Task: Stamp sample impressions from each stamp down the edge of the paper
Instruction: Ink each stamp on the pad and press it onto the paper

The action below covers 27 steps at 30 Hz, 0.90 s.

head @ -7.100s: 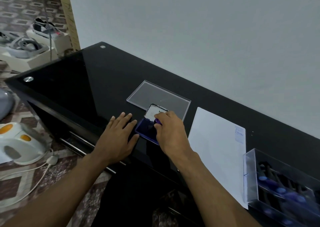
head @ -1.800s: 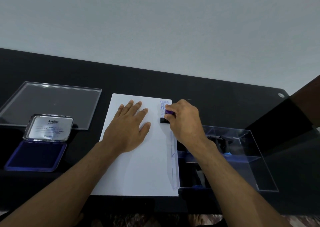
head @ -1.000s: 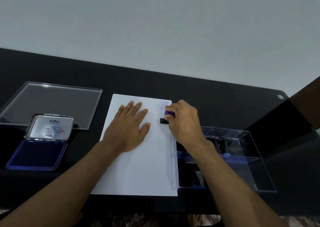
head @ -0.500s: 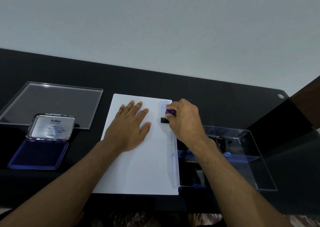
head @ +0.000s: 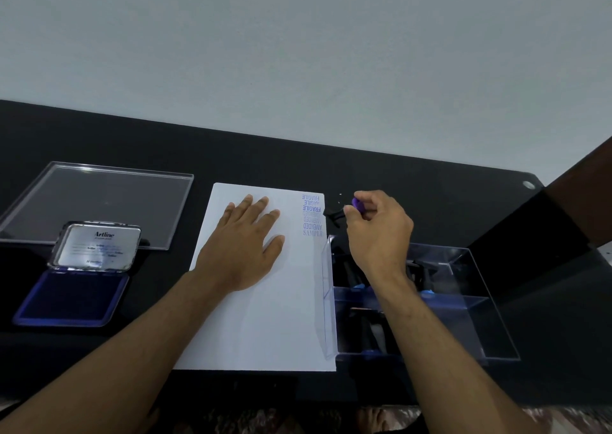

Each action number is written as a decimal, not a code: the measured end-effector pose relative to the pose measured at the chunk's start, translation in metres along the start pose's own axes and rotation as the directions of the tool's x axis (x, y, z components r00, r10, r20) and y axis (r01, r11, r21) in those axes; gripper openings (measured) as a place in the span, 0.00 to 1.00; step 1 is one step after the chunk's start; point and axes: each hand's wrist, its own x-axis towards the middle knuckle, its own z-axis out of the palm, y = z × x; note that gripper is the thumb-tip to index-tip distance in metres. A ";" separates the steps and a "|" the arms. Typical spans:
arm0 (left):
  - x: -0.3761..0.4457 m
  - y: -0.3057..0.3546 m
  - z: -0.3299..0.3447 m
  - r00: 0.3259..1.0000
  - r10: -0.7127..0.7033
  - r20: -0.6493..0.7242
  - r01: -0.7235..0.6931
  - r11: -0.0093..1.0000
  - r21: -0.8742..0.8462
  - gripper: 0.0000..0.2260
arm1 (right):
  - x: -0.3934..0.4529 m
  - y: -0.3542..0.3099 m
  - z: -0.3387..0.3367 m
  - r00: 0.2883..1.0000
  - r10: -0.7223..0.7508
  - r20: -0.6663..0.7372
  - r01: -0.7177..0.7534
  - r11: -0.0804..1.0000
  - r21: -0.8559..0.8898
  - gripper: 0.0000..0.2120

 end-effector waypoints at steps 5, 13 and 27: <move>0.001 -0.001 0.000 1.000 0.000 0.002 0.000 1.000 -0.002 0.37 | 0.001 0.002 0.000 1.000 0.016 -0.007 -0.016 0.999 0.029 0.09; 0.001 -0.001 0.000 1.000 -0.003 0.008 0.003 1.000 -0.003 0.38 | 0.001 0.002 0.000 1.000 0.023 0.002 -0.023 0.999 0.030 0.09; 0.001 -0.001 0.001 1.000 -0.002 0.002 0.002 1.000 -0.016 0.37 | -0.001 0.000 -0.002 0.999 0.038 0.018 -0.038 0.999 0.024 0.10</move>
